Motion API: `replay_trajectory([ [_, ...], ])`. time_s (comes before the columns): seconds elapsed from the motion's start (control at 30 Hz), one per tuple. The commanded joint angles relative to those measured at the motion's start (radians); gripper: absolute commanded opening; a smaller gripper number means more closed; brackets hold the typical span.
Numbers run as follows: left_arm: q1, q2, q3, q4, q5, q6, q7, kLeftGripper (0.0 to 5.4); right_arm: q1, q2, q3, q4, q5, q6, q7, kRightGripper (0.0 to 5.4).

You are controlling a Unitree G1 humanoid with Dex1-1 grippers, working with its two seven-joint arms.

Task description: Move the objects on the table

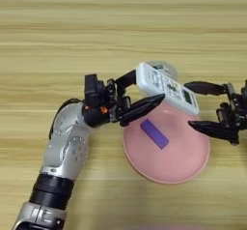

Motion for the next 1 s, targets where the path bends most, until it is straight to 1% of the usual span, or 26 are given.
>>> replay_trajectory([
  [0.03,-0.008,-0.001,0.004,0.017,0.031,-0.019,-0.011,2.9,-0.043,0.013,-0.083,-0.024,0.13,0.072,-0.043,5.18],
  [0.1,-0.012,-0.001,0.009,0.028,0.039,-0.023,-0.011,2.9,-0.055,0.017,-0.108,-0.028,0.169,0.095,-0.062,5.38],
  [0.2,-0.022,0.009,-0.001,0.068,0.089,-0.044,-0.006,2.9,-0.08,0.03,-0.142,-0.025,0.203,0.112,-0.109,5.4],
  [0.33,-0.034,0.01,-0.007,0.113,0.127,-0.054,-0.004,2.9,-0.106,0.048,-0.166,-0.014,0.213,0.114,-0.165,5.4],
  [0.43,-0.045,0.015,-0.025,0.164,0.182,-0.077,-0.004,2.9,-0.129,0.062,-0.184,0.0,0.219,0.114,-0.205,5.4],
  [0.5,-0.051,0.021,-0.041,0.204,0.228,-0.099,-0.004,2.9,-0.141,0.07,-0.19,0.002,0.211,0.11,-0.227,5.4],
  [0.57,-0.063,0.029,-0.069,0.263,0.3,-0.132,0.008,2.9,-0.146,0.076,-0.188,0.002,0.199,0.105,-0.237,5.4],
  [0.6,-0.068,0.031,-0.08,0.294,0.328,-0.149,0.008,2.9,-0.145,0.078,-0.184,0.001,0.194,0.101,-0.238,5.4],
  [0.63,-0.073,0.03,-0.088,0.32,0.345,-0.159,0.006,2.9,-0.144,0.08,-0.181,-0.001,0.189,0.099,-0.238,5.4],
  [0.83,-0.109,0.024,-0.107,0.427,0.396,-0.184,0.002,2.9,-0.134,0.089,-0.168,0.003,0.158,0.076,-0.231,5.4],
  [1.0,-0.126,0.02,-0.122,0.485,0.43,-0.211,-0.001,2.9,-0.132,0.095,-0.16,-0.004,0.142,0.068,-0.234,5.4],
])
